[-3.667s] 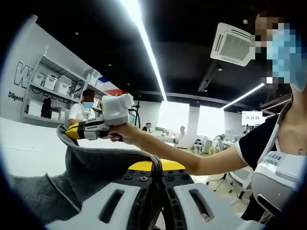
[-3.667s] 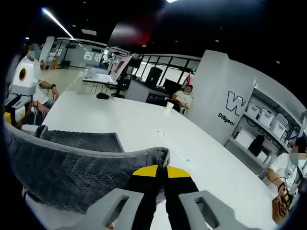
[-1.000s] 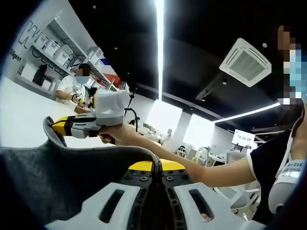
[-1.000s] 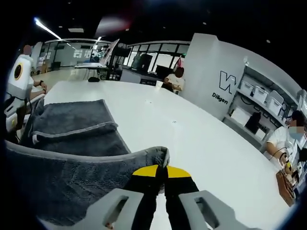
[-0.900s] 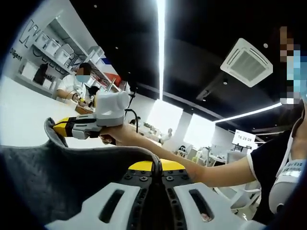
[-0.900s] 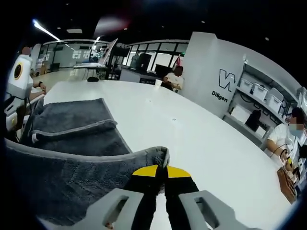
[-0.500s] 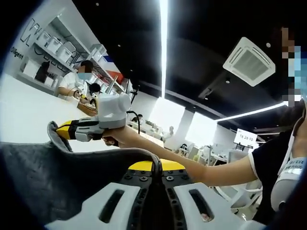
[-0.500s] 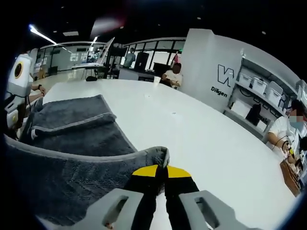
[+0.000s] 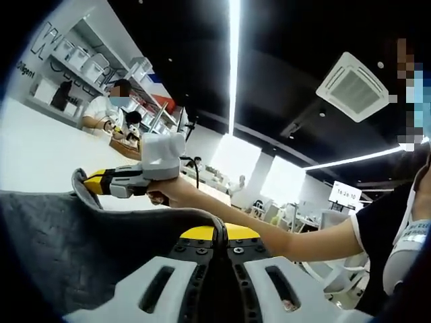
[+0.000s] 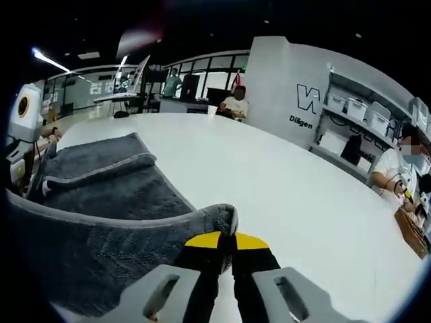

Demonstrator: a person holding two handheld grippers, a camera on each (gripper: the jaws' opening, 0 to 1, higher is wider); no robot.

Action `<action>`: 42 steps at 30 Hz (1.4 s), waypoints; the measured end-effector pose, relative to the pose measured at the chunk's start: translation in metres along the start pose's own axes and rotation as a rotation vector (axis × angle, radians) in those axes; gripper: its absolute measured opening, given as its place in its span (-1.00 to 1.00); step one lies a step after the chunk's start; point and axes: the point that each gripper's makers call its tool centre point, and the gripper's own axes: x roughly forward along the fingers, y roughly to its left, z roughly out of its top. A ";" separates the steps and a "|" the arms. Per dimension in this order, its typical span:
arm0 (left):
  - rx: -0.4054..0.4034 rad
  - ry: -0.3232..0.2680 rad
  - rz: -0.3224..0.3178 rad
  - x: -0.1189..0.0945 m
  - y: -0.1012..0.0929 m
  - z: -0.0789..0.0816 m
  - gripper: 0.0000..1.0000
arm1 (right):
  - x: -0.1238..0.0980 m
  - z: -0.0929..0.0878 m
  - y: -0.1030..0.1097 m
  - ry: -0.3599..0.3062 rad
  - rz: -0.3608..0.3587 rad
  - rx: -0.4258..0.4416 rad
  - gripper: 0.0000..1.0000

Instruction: Open the folded towel by lifting each exposed corner and separating the folded layers until the towel lies flat within the target outline without major curled edges

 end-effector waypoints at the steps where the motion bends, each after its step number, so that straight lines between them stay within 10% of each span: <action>1: 0.000 0.000 0.000 0.000 0.000 0.000 -0.97 | 0.000 0.000 0.000 -0.001 -0.001 0.002 -1.00; 31: 0.025 0.053 -0.036 0.026 -0.014 -0.015 -0.97 | -0.054 -0.011 -0.022 0.035 -0.123 -0.010 -0.82; 42: 0.154 0.133 -0.047 0.052 -0.017 -0.038 -0.97 | -0.093 -0.006 -0.024 0.032 -0.166 -0.031 -0.81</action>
